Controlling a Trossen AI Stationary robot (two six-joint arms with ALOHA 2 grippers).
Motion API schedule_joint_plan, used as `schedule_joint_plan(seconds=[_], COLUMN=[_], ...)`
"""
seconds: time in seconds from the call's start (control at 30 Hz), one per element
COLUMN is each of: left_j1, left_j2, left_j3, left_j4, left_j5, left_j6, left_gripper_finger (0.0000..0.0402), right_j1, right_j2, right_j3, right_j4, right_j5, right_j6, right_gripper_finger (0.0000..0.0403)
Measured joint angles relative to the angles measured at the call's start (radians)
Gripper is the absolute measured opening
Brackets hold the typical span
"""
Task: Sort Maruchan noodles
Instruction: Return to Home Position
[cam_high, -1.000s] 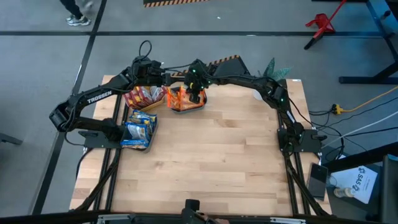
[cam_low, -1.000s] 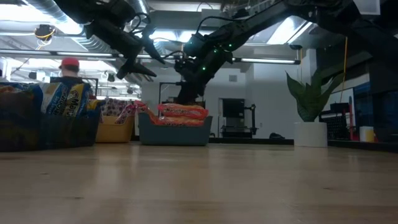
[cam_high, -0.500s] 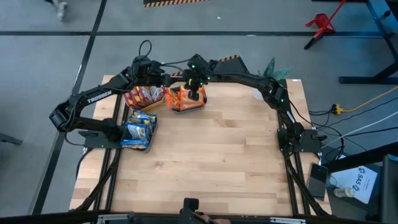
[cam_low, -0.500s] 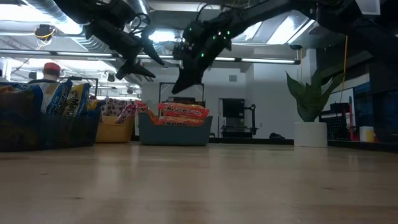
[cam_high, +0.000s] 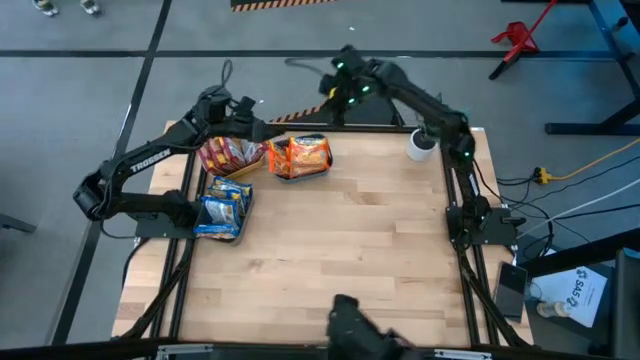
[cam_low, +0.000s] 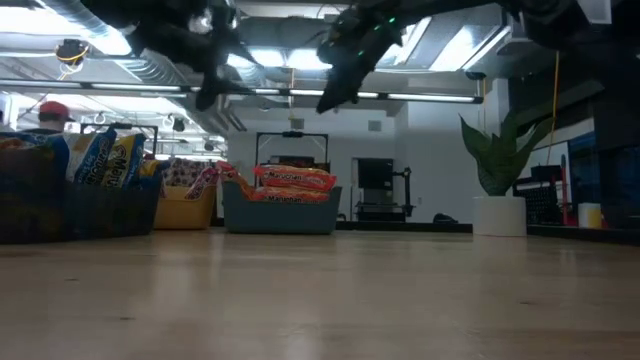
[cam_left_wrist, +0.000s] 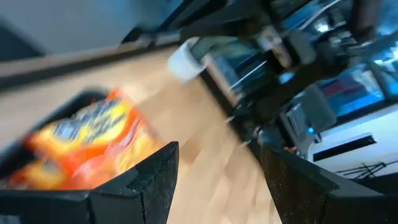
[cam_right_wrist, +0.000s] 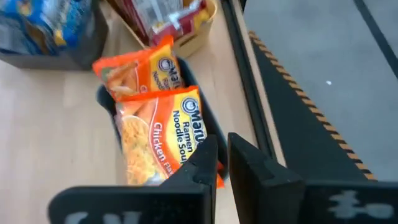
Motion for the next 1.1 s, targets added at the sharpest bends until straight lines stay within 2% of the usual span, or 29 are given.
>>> schedule_joint_plan(seconds=[0.1,0.27,0.43,0.6,0.73,0.83,0.93,1.0,1.07,1.1], left_j1=[0.0,0.0,0.017,0.054,0.067,0.076,0.081,0.081,0.081,0.081], left_j2=[-0.054,-0.134,-0.21,-0.292,-0.362,-0.409,-0.456,-0.482,-0.5,-0.508], left_j3=[0.0,0.0,0.0,0.0,0.0,0.0,0.0,0.0,0.0,0.0], left_j4=[0.072,0.2,0.244,0.243,0.266,0.262,0.265,0.265,0.253,0.242], left_j5=[-0.001,0.082,0.08,0.073,0.028,-0.005,-0.033,-0.063,-0.076,-0.068], left_j6=[0.007,0.038,0.039,0.01,0.028,0.108,0.164,0.163,0.163,0.166], left_gripper_finger=[0.0222,0.0222,0.0222,0.0222,0.0222,0.0222,0.0222,0.0222,0.0222,0.0222], right_j1=[-0.042,-0.104,-0.149,-0.189,-0.235,-0.247,-0.247,-0.247,-0.245,-0.245], right_j2=[-0.07,-0.2,-0.354,-0.518,-0.655,-0.743,-0.831,-0.895,-0.95,-0.978], right_j3=[0.0,0.001,0.001,0.001,0.001,0.001,-0.004,-0.026,-0.048,-0.073], right_j4=[-0.041,-0.136,-0.231,-0.341,-0.442,-0.502,-0.537,-0.532,-0.529,-0.531], right_j5=[-0.052,-0.124,-0.206,-0.213,-0.199,-0.01,0.277,0.456,0.533,0.514], right_j6=[0.004,-0.006,-0.027,-0.054,-0.055,-0.054,-0.027,0.067,0.197,0.229], right_gripper_finger=[0.0026,0.0026,0.0026,0.0026,0.0026,0.0026,0.0026,0.0026,0.0026,0.0026])
